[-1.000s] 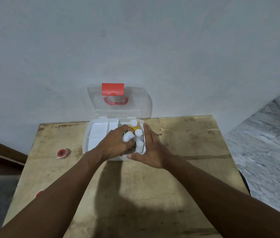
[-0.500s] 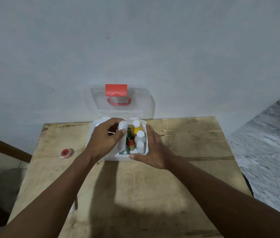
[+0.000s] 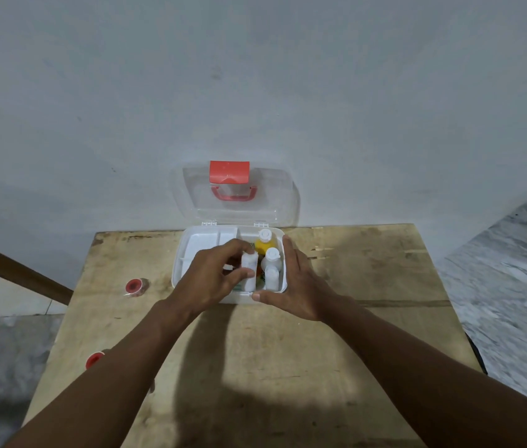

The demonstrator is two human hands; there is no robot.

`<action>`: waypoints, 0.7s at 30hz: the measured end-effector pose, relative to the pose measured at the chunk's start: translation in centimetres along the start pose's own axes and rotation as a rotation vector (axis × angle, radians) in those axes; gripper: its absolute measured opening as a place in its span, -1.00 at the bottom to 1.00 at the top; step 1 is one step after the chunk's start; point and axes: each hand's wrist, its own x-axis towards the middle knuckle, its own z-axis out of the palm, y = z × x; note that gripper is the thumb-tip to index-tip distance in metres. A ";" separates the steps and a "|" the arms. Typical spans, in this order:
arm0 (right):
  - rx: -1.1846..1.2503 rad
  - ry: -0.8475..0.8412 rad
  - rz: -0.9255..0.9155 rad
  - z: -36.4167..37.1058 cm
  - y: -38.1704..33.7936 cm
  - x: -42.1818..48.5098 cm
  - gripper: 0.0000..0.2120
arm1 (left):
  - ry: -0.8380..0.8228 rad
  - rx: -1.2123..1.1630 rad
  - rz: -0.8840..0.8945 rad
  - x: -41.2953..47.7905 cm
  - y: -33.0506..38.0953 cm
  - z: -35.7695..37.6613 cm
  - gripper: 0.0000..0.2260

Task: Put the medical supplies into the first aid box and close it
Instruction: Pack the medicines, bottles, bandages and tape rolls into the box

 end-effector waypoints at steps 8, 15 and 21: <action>0.003 0.020 -0.035 -0.2 -0.2 -0.2 0.07 | -0.144 0.059 -0.016 1.2 0.0 1.3 -0.76; 0.030 0.029 0.022 0.3 0.7 0.4 0.16 | -0.299 0.076 -0.047 2.2 -0.4 2.3 -0.73; 0.043 -0.004 0.070 1.0 1.2 0.2 0.28 | -0.271 0.184 0.004 2.8 -0.6 2.6 -0.75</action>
